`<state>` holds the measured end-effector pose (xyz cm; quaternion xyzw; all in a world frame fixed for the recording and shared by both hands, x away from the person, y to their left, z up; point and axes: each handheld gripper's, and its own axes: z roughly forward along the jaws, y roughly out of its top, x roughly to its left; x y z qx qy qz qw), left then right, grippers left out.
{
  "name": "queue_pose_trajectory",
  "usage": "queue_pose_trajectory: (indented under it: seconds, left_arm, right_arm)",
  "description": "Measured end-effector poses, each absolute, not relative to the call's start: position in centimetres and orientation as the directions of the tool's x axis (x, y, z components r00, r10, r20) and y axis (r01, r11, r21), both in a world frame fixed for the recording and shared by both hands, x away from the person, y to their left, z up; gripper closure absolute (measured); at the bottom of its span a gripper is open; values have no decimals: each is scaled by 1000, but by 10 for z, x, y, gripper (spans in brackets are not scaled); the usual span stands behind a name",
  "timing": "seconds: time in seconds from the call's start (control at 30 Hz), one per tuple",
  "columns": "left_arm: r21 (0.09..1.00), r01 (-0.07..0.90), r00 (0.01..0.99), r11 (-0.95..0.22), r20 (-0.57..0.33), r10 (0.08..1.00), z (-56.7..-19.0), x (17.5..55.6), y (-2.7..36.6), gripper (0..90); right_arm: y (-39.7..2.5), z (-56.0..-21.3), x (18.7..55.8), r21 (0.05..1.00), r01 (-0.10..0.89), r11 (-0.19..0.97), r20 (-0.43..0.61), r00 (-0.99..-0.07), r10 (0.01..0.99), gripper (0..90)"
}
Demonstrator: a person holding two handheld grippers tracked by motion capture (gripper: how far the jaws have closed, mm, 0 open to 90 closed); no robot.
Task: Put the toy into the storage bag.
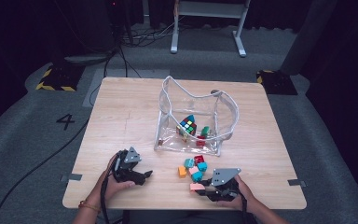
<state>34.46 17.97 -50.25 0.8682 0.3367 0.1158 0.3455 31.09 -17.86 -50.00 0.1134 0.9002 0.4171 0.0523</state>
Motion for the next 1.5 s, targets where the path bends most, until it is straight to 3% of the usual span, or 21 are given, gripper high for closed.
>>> queue_pose_trajectory:
  seconds: [0.77, 1.2, 1.5]
  left_arm:
    - [678, 504, 747, -535, -31, 664, -503, 345, 180, 142]
    - [678, 505, 746, -534, -31, 665, -503, 344, 180, 142]
    - [678, 505, 746, -534, -32, 665, -503, 344, 180, 142]
  right_arm:
    - [-212, -488, 316, 781, 154, 606, -14, -965, 263, 685]
    - [-244, -484, 323, 784, 196, 589, -21, -940, 341, 686]
    - [-276, -476, 336, 793, 247, 558, -37, -893, 448, 686]
